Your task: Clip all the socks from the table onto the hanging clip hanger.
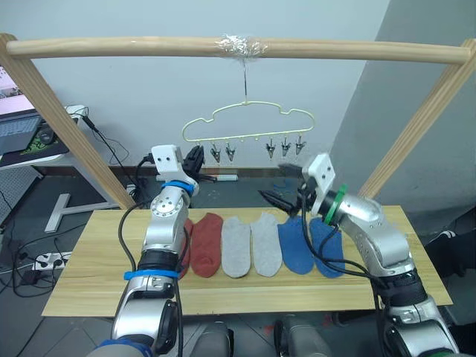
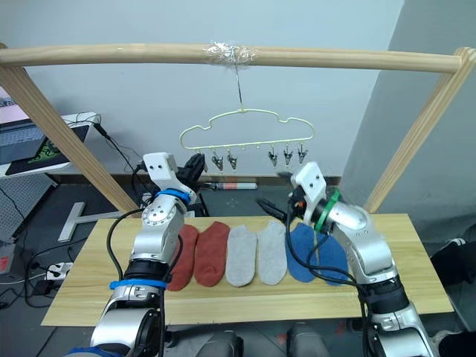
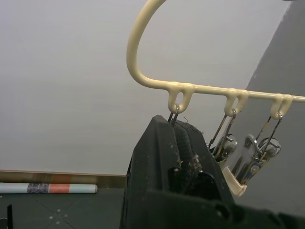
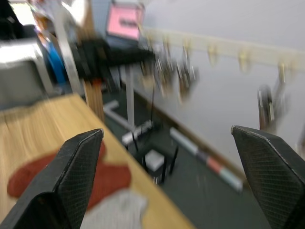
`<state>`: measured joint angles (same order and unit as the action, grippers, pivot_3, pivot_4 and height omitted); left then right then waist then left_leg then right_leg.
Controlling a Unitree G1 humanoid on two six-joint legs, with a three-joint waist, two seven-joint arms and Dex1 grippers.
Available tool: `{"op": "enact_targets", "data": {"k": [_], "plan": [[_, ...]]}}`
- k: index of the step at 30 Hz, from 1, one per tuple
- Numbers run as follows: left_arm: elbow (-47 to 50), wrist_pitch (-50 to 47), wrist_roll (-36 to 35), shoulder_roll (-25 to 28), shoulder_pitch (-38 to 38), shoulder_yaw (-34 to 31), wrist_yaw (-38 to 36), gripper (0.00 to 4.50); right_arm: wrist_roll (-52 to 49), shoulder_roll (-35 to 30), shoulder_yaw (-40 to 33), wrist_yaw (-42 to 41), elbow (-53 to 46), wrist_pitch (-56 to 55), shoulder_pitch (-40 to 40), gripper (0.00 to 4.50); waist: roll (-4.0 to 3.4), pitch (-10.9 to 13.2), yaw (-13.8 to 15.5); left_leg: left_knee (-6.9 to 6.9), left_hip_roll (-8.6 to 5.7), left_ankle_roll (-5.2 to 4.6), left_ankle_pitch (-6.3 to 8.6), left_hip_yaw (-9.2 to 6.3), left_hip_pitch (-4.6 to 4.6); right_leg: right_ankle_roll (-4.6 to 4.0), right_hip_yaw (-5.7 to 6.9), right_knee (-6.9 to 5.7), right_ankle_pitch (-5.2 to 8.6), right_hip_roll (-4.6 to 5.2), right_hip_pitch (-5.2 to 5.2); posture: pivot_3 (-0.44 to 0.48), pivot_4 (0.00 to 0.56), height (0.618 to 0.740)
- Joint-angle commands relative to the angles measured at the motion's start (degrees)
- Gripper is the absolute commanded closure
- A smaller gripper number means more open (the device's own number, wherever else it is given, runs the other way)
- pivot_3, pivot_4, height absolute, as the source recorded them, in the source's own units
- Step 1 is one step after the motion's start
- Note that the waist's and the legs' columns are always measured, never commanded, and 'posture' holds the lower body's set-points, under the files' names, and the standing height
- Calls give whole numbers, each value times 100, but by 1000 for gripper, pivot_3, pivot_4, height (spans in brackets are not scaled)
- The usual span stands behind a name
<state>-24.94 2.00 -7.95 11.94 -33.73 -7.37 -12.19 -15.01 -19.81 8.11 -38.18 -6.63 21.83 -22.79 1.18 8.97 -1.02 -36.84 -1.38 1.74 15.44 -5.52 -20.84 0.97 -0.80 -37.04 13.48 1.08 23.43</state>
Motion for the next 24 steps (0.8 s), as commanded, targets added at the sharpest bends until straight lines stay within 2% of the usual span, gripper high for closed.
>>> {"op": "enact_targets", "data": {"k": [1, 3, 6, 9, 17, 24], "plan": [[325, -19, -77, 80, 81, -93, -42, 4486, 754, -295, -81, 508, 1153, -675, 316, 0, 3, -3, 3, -2, 0, 0, 0, 1, 1, 3, 1, 0, -2, -1, -1, -15, 132, 740], [372, -67, -88, 101, 125, -101, -55, 4486, 1146, -532, -69, 704, 1817, -983, 419, 0, 4, -2, 23, -6, -3, 0, 0, 14, 4, 6, 3, 2, -4, -1, -9, -15, 132, 740], [430, -132, -92, 98, 187, -79, -78, 4486, 1056, -475, -329, 897, 2372, -823, 290, 0, -2, 1, 5, -7, -5, 0, 0, 45, 4, -4, -8, 0, -10, 0, -3, -15, 132, 740], [456, -188, -77, 72, 201, -55, -85, 4486, 1368, -579, -268, 1027, 3130, -965, 104, 0, -4, 4, -83, -9, 4, -1, 0, 65, 10, 10, -17, -3, -13, -2, -1, -15, 140, 740], [476, -247, -81, 69, 187, -58, -97, 4486, 1333, -443, -399, 927, 4080, -784, -185, 0, -2, 5, -83, -9, 4, -2, 0, 69, 11, 14, -21, -3, -18, -6, -2, -12, 147, 740], [520, -279, -89, 77, 232, -70, -92, 4486, 1268, -312, -376, 693, 4324, -624, -300, 0, -2, 6, -82, -11, 4, -2, 0, 69, 11, 16, -23, -4, -19, -5, -2, -7, 152, 740]]}}
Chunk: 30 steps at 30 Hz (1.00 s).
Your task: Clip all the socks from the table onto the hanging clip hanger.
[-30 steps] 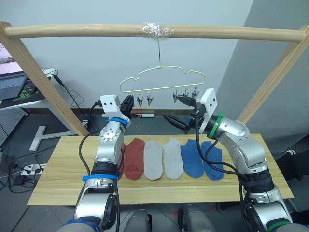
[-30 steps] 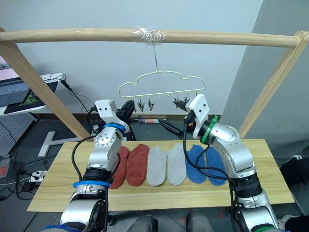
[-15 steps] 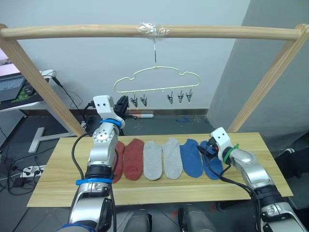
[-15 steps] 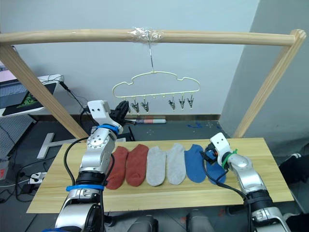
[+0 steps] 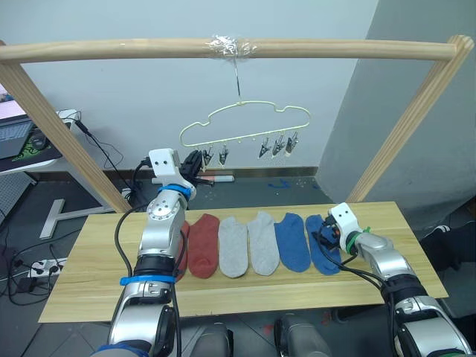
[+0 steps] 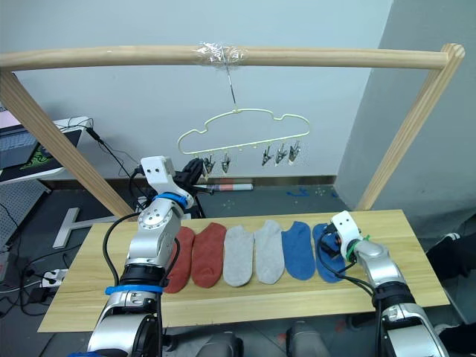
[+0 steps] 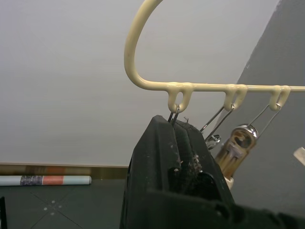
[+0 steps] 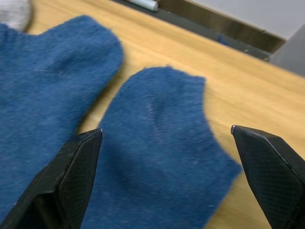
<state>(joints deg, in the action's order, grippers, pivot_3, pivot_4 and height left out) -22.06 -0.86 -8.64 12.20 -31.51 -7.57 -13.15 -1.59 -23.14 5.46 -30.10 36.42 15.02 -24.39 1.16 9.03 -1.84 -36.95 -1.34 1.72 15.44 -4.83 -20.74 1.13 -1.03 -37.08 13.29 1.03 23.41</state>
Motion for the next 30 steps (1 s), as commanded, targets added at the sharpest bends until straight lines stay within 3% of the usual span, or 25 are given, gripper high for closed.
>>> {"op": "enact_targets", "data": {"k": [1, 11, 14, 16, 25, 30], "plan": [[233, 3, -19, 48, 8, -49, 8, 4486, -62, 23, -108, -133, 43, 65, -142, 0, 0, 0, 0, 0, 0, 0, 0, -1, 0, 0, 1, -1, 0, 0, 0, -5, 155, 740], [269, -33, -7, 45, 25, -32, 11, 4486, -10, 132, -182, -207, 964, 23, -282, 0, 1, 0, 5, -2, -1, 0, 0, -1, 4, 3, 0, 0, -2, 0, -7, 0, 156, 740], [280, -42, -8, 53, 30, -36, 7, 4500, 19, 127, -170, -304, 1044, -65, -273, 567, 1, 0, 4, -2, -1, 0, 0, -2, 10, 3, 0, 0, -2, 0, -12, 0, 156, 740], [290, -52, -5, 52, 31, -34, 11, 4500, 37, 123, -171, -359, 1067, -103, -273, 1176, 1, 0, 3, -2, -1, 0, 0, -1, 10, 4, 0, 0, -2, 0, -13, 5, 158, 740], [363, -111, 0, 78, 106, -39, -12, 4500, 202, 8, -60, -478, 985, -290, -106, 4376, 1, 0, 4, -2, -1, 0, 0, -2, 11, 4, 0, 0, -2, 0, -13, 5, 158, 740], [446, -242, -120, 75, 151, -75, -88, 4500, 205, -32, -70, -510, 772, -402, -59, 4451, 1, 0, 4, -2, 0, 0, 0, -2, 13, 4, 0, 0, -2, 0, -14, 5, 158, 740]]}}
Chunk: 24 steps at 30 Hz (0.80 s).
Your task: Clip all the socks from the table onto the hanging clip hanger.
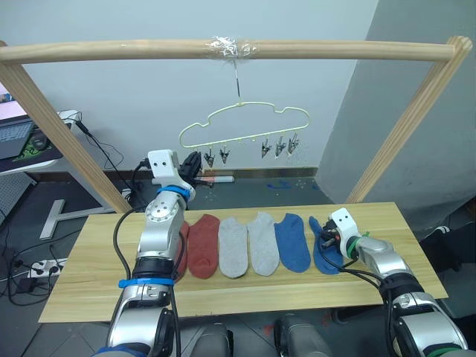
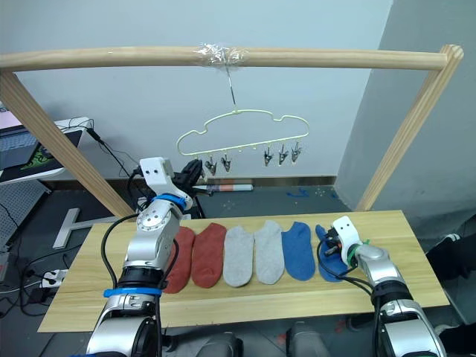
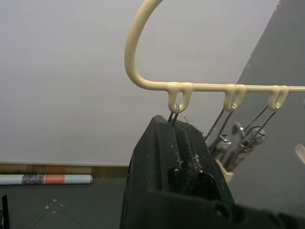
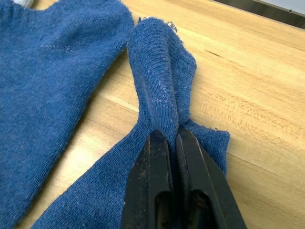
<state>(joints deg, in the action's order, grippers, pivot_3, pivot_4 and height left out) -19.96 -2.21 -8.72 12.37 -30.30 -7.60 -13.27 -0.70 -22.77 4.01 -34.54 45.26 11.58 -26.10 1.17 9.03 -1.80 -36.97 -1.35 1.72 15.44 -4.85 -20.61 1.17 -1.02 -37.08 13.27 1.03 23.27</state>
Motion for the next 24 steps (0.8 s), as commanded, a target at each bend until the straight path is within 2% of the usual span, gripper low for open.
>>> {"op": "enact_targets", "data": {"k": [1, 5, 8, 11, 15, 17, 20, 24], "plan": [[275, -300, -366, 53, 28, -179, -223, 4500, 194, -194, 147, -140, -464, -168, 172, 4451, 0, 0, 0, 0, 0, 0, 0, 0, 0, 0, 0, 0, 0, 0, 0, 5, 158, 740], [433, -1017, -1110, 84, -13, -482, -589, 4500, 686, -652, 594, -359, -1834, -568, 480, 4451, -15, 21, -6, 1, -2, 0, 0, 0, -7, 2, 1, 2, 1, 0, 3, 20, 165, 740], [643, -1658, -1723, 46, -42, -709, -765, 4500, 654, -532, 735, -400, -2876, -262, 601, 4451, -8, 30, -42, 2, 4, 0, 0, 2, -6, 3, 1, 2, 2, 0, 4, 20, 165, 740], [814, -2006, -1970, 66, -12, -782, -797, 4500, 564, -275, 810, -373, -3516, 116, 595, 4451, -4, 34, -51, 2, 11, 1, 0, -9, 0, 3, 8, -5, 1, -9, 4, 20, 167, 740], [928, -2216, -2130, 87, 17, -799, -786, 4500, 589, -155, 867, -354, -3811, 360, 587, 4451, -3, 36, 16, 0, 3, 5, -2, -23, -6, 3, 14, -2, 1, -10, 4, 20, 167, 740], [1156, -2693, -2589, 65, 110, -954, -841, 4500, 604, 485, 1188, -184, -3938, 542, 163, 4451, 1, 42, 5, 0, -3, 5, -2, -24, -11, 2, 10, 7, 1, -2, 4, 22, 161, 740], [1304, -2898, -2647, 127, 207, -912, -895, 4500, 790, 873, 1402, -25, -3704, 473, -225, 4451, 4, 46, -55, 3, 8, 8, -3, -26, -7, 4, 2, 1, -2, 4, 20, 29, 160, 740], [1454, -2989, -2768, 41, 242, -934, -807, 4500, 943, 1124, 1602, 95, -3237, 232, -616, 4451, 3, 47, 49, 4, 5, 23, -11, -69, -20, 2, 15, 3, -2, 2, 21, 44, 156, 740]]}}
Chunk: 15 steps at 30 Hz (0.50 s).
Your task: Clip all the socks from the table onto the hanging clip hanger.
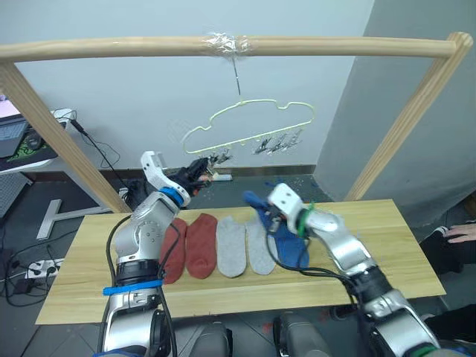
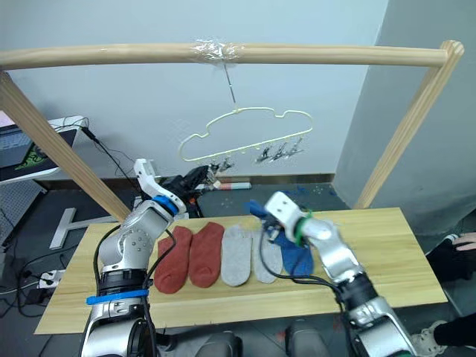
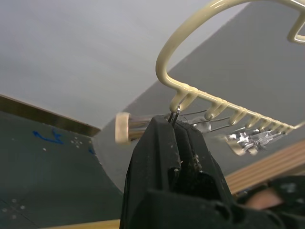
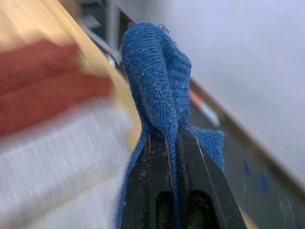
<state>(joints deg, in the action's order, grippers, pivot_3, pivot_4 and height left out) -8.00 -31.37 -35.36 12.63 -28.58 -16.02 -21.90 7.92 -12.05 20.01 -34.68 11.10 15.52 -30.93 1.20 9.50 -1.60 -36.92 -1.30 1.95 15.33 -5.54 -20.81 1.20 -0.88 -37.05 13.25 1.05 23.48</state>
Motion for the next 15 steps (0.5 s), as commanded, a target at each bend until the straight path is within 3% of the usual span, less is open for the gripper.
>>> {"op": "enact_targets", "data": {"k": [1, 15], "plan": [[300, -95, -123, 2, 82, -82, 62, 4500, 56, 102, 13, 114, 215, -171, -179, 4451, 1, 0, 56, 0, -4, 0, 0, -7, -1, 0, 2, 2, 0, 2, -3, 44, 156, 740], [804, -365, -422, -107, 255, -113, 200, 4500, -39, 764, 7, 178, 813, -378, -960, 4451, 2, 4, 74, 5, 0, 4, 0, -14, -4, -4, 3, -2, -1, 2, 3, 75, 151, 740]]}}
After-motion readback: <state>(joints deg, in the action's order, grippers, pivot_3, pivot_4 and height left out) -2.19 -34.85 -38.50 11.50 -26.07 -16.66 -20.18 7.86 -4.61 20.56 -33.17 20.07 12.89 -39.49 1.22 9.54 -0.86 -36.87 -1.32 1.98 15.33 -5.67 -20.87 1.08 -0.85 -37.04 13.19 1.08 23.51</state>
